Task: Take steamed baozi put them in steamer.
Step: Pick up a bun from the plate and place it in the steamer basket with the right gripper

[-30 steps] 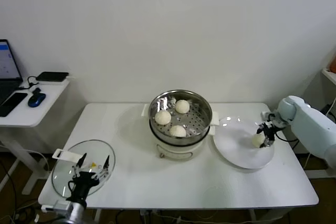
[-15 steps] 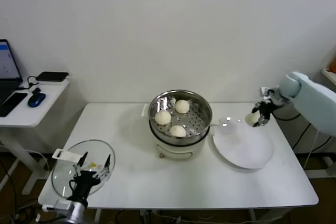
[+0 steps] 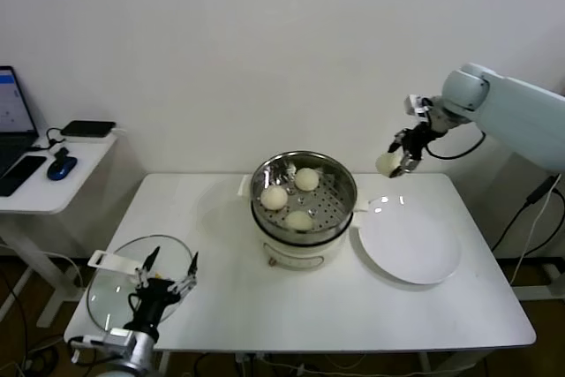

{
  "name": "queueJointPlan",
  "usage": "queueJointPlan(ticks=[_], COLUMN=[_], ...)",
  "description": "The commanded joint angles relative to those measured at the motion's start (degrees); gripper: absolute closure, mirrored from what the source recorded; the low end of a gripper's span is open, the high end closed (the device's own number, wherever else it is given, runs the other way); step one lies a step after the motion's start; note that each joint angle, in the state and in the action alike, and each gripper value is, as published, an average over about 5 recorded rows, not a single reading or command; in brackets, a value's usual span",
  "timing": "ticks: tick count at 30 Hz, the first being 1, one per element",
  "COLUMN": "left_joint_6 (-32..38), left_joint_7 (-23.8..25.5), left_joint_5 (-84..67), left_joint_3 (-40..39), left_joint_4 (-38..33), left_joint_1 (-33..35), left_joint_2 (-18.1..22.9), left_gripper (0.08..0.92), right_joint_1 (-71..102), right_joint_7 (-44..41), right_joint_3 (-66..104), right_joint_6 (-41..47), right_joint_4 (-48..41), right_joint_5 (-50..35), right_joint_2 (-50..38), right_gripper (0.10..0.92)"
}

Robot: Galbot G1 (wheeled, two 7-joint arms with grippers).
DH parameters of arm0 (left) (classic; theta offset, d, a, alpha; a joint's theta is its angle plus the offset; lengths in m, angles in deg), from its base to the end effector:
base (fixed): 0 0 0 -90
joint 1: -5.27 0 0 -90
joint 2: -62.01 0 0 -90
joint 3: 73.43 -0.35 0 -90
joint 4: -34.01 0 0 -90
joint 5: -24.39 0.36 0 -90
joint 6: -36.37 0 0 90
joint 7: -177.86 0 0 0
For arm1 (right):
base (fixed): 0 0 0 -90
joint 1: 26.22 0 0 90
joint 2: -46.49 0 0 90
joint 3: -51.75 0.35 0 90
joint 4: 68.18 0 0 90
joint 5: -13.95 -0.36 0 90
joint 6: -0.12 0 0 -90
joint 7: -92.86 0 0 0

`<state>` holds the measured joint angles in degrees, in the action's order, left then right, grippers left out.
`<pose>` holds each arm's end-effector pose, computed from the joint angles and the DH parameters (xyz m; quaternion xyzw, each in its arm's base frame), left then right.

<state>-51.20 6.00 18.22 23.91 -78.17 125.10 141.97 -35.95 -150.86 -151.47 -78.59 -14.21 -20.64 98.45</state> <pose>0.1857 0.0793 -0.3409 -0.0497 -0.9966 -0.0505 0.0422 0.6180 -0.1354 -0.0105 0.4861 -0.6315 0.4690 0.3808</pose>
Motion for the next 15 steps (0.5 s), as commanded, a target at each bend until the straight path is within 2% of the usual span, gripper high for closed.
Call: queueJointPlan(ticks=[1, 15], left_joint_6=[-0.22, -0.12], left_joint_7=[-0.07, -0.2], left_joint_5=[1.82, 2.52], left_joint_3=[-1.21, -0.75], left_joint_4=[-1.02, -0.61], left_joint_1=[-0.34, -1.13], left_joint_2=[0.46, 0.83], left_gripper=[0.177, 0.177], right_joint_1=[-6.28, 1.6], right_joint_7=[1.29, 2.65], right_joint_3=[-9.07, -7.34], right_joint_6=[3.74, 3.99], right_joint_4=[4.33, 0.29], right_joint_5=[-12.82, -11.79], right_joint_2=[9.55, 16.58], right_gripper=[0.34, 0.34])
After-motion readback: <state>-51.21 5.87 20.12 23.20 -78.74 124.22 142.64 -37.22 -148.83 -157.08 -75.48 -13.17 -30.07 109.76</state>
